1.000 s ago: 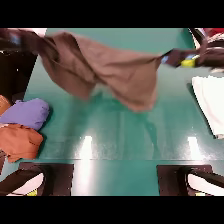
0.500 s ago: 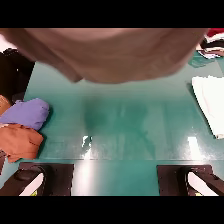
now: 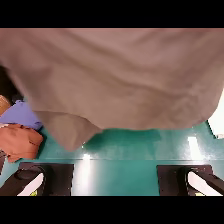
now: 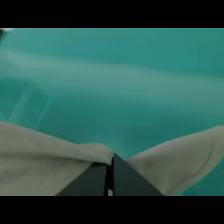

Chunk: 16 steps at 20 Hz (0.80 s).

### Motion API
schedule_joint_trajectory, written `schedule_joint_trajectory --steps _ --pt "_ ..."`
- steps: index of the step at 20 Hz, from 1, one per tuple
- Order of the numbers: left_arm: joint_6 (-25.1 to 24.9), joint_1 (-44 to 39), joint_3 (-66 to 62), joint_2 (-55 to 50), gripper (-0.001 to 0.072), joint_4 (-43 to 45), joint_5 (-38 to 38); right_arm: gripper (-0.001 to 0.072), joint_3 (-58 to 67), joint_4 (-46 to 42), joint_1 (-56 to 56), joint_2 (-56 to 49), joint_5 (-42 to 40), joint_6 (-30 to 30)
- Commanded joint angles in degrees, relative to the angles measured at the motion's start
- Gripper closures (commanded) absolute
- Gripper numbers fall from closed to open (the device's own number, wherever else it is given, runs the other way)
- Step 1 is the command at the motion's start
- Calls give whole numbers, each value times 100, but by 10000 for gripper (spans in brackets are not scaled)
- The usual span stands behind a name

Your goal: Fold the shirts.

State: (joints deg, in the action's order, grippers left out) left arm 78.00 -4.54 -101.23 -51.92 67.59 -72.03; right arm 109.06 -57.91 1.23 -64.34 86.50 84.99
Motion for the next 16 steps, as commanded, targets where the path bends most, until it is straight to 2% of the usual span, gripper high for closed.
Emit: schedule_joint_trajectory --steps 1,3,5,7,10,11,12,13,14,16 --pt "-28 4 1325 -809 681 -72 -654 698 -970 -87 -422 -874 490 240" --pt "-197 4 2188 -1438 681 -68 -404 699 -1593 -85 -599 -1563 201 181" --pt "-400 4 2669 -2146 681 -44 245 699 -1878 -74 -654 -2197 -328 87" --pt "-452 4 2675 -2813 680 -48 857 698 -1873 -59 -660 -2682 -785 87" --pt "-442 4 2411 -3383 679 -50 1624 698 -1405 -61 -616 -3193 -977 90" --pt "-426 4 2334 -3438 571 -46 1762 694 -1200 -61 -621 -3307 -1005 87" --pt "-417 4 2245 -3445 265 -42 1834 629 -1005 -63 -612 -3379 -999 90" --pt "-328 7 2120 -3442 146 -17 1781 419 -791 -57 -568 -3438 -977 90" --pt "-321 48 1961 -3432 154 0 1550 359 -603 -59 -535 -3451 -901 87" --pt "-308 306 1628 -3394 154 46 649 359 -337 -63 -415 -3375 -494 -96"
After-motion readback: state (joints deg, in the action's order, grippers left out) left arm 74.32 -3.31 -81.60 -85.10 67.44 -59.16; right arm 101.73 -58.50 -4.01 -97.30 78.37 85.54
